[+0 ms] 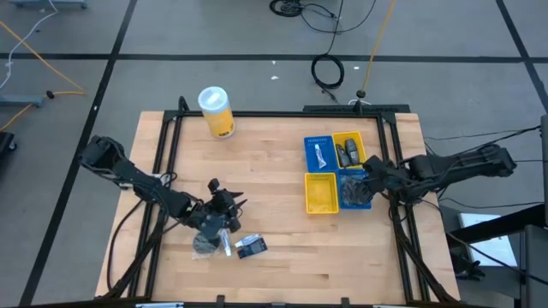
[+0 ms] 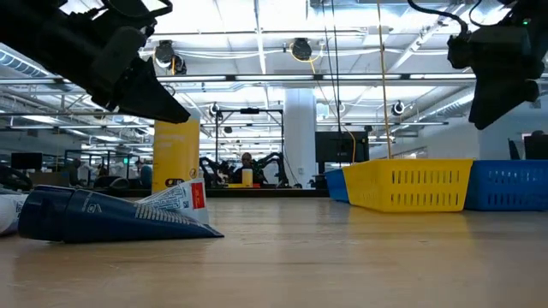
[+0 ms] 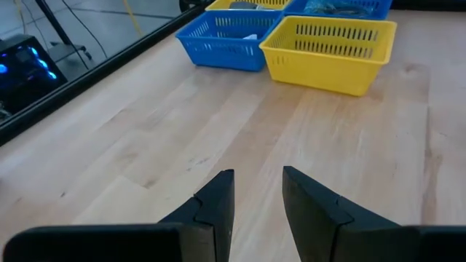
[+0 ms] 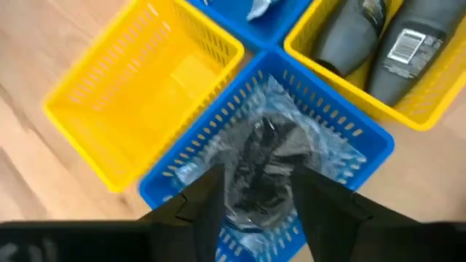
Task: Pick & Place Travel size toiletries
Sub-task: Put the black hairbrush into the bottom blue bin
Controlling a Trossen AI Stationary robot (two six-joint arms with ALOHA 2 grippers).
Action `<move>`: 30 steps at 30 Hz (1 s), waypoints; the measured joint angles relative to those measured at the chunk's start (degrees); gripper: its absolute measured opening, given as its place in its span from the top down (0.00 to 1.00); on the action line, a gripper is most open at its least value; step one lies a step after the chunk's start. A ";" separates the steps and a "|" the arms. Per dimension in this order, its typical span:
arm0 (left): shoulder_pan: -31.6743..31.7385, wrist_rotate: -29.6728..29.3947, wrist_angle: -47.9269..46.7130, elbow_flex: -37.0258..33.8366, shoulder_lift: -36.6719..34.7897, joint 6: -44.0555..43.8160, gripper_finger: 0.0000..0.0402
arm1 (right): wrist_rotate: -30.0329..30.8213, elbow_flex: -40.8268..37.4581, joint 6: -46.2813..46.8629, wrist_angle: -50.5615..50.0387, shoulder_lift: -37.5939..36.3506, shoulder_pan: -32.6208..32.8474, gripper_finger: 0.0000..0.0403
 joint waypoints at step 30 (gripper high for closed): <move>0.02 -0.06 1.59 0.00 0.00 0.27 0.71 | 9.77 -2.10 -12.29 15.71 13.33 2.69 0.99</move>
